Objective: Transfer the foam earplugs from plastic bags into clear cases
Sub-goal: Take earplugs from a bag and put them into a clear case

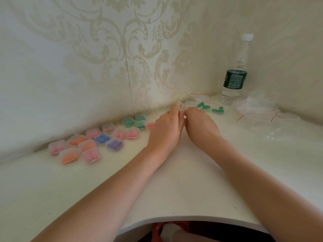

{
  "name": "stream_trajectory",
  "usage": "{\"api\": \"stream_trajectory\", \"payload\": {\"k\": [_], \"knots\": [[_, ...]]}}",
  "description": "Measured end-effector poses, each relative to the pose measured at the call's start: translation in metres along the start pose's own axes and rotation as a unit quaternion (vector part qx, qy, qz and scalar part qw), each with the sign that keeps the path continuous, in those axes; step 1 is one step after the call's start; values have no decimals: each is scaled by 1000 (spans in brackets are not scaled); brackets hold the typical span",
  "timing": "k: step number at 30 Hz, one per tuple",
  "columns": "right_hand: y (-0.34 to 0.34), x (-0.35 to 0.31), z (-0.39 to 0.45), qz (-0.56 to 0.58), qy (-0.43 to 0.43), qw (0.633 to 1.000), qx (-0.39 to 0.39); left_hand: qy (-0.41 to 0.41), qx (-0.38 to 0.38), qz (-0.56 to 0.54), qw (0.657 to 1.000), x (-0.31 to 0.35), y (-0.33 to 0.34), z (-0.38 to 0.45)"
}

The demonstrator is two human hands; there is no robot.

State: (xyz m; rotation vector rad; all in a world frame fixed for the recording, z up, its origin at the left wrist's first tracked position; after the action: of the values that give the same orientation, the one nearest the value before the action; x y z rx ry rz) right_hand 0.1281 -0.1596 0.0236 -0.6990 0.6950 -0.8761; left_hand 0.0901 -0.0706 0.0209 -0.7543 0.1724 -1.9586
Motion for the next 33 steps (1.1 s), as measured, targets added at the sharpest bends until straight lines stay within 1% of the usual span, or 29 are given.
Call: {"api": "stream_trajectory", "payload": {"k": [1,2,3,5,6,7,8,9,10,11,14,18,21,22,24,28,30,33], "knots": [[2,3,1,27,24,999,-17,-9,16,-26,999,0,-2,0],[3,7,3,83,60,994,-25,-36,36,-52,997,-4,-3,1],[3,11,4,172,102,980,-16,-69,57,-75,993,-10,-5,3],[1,18,3,362,181,914,3,-177,70,-126,974,-25,-3,6],[1,20,2,422,206,883,-4,-261,58,-177,947,-32,0,6],[2,22,1,455,220,863,-18,-352,35,-245,903,-37,5,3],[3,22,1,473,223,852,-31,-430,8,-320,844,-39,11,0],[4,22,1,478,217,850,-43,-476,-8,-385,790,-38,15,-2],[4,21,0,479,211,850,-53,-491,-13,-426,760,-37,15,-3],[5,20,0,478,206,852,-60,-487,-12,-450,748,-36,14,-2],[8,21,0,465,196,860,-71,-457,6,-467,757,-38,10,-1],[14,21,2,470,182,857,-109,-458,35,-443,770,-40,7,-1],[16,18,2,460,161,863,-135,-442,64,-389,806,-43,4,0],[15,17,2,455,149,869,-125,-436,72,-378,813,-43,3,1],[14,17,2,446,130,880,-94,-436,79,-378,813,-43,2,1],[12,20,2,446,125,885,-54,-428,75,-366,823,-42,3,2],[13,21,2,434,120,891,-54,-440,85,-373,812,-41,5,1],[18,23,3,407,100,907,-53,-464,97,-407,781,-38,7,-1]]}}
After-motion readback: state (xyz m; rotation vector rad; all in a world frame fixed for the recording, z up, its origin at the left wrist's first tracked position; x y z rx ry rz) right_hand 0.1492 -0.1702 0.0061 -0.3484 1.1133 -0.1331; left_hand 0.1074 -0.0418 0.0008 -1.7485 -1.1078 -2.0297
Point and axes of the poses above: each hand's wrist, its own z-axis towards the middle knuckle, its own y-axis out of the palm, x = y × z, the point moved 5 cm from there along z, towards the middle knuckle, and after that the axes turned 14 degrees about x, right-handed, at the moved point
